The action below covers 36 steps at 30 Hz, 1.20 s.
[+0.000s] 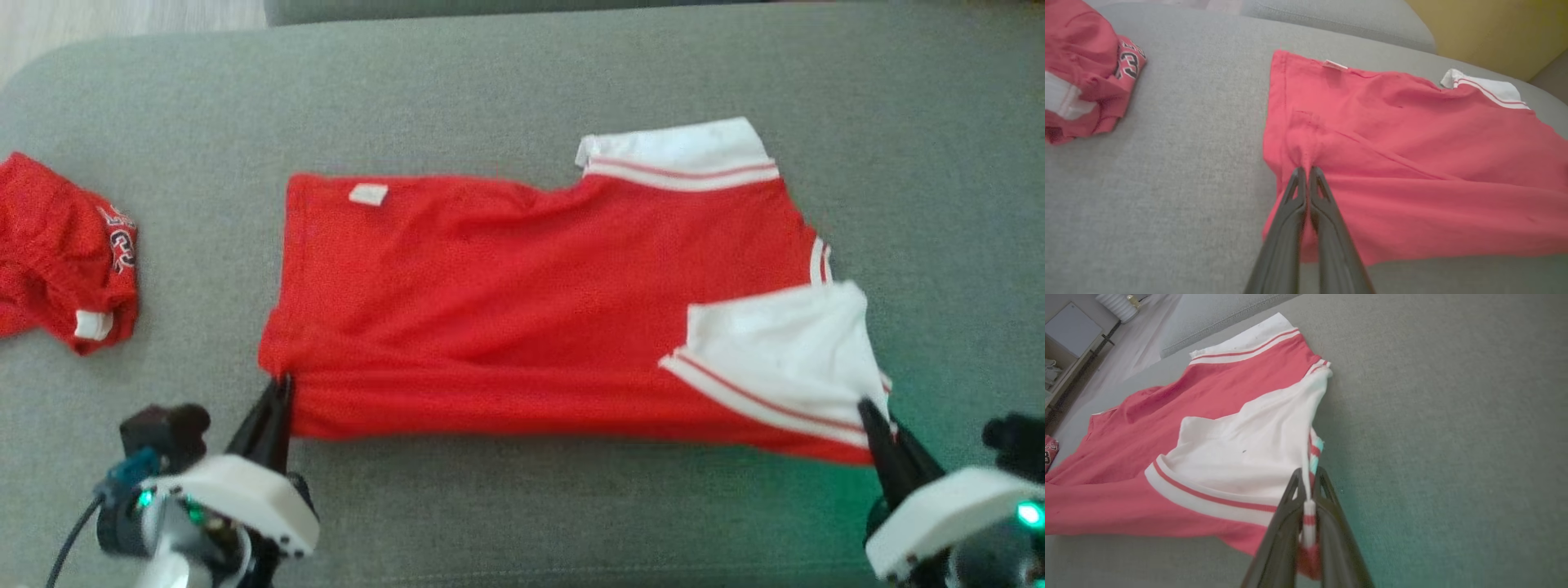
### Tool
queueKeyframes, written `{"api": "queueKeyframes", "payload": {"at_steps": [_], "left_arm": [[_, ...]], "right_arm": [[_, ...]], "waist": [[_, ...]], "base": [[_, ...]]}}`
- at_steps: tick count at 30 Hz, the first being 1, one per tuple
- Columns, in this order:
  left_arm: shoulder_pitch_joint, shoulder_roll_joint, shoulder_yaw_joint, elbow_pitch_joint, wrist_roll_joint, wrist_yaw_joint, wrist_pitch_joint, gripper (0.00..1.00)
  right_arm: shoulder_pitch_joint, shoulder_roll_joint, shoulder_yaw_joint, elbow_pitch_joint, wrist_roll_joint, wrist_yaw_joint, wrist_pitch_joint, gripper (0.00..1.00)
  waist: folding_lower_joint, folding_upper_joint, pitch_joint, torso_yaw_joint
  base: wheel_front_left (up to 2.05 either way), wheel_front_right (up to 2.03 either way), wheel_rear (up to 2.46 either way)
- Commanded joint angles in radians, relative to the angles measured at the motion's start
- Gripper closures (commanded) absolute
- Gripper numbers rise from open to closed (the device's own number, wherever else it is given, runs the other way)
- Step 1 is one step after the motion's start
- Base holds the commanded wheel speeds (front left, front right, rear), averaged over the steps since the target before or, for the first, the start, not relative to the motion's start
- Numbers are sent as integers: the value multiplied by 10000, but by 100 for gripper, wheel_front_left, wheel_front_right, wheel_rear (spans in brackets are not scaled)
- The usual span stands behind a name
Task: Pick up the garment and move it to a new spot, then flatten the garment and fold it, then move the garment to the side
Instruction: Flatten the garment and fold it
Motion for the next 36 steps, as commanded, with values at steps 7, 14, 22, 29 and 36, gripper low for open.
{"api": "queueKeyframes", "payload": {"at_steps": [7, 14, 22, 29, 36], "left_arm": [[830, 190, 477, -917, -289, 468, 635, 89], [845, 7, 528, -850, -158, 715, 36, 0], [129, -6, 428, -1681, 905, 996, -2007, 0], [-269, -45, 156, -1834, 1109, 992, -2080, 0], [-437, 44, 53, -1534, 1130, 961, -1954, 0]], "right_arm": [[694, 56, -30, -738, 188, 71, 146, 75], [22, 74, 19, -530, -91, 71, -711, 0], [-1225, -425, 1002, -1386, -1521, 71, -2789, 0], [-1383, -373, 1207, -1144, -1762, 71, -3275, 0], [-1476, -386, 1226, -840, -1777, 71, -3385, 0]], "waist": [[0, 0, -307, -199], [0, 0, -417, -297], [0, 0, -691, -280], [0, 0, -814, -241], [0, 0, -721, -268]], "base": [[0, 0, 0], [0, 0, 0], [0, 0, 0], [0, 0, 0], [0, 0, 0]]}}
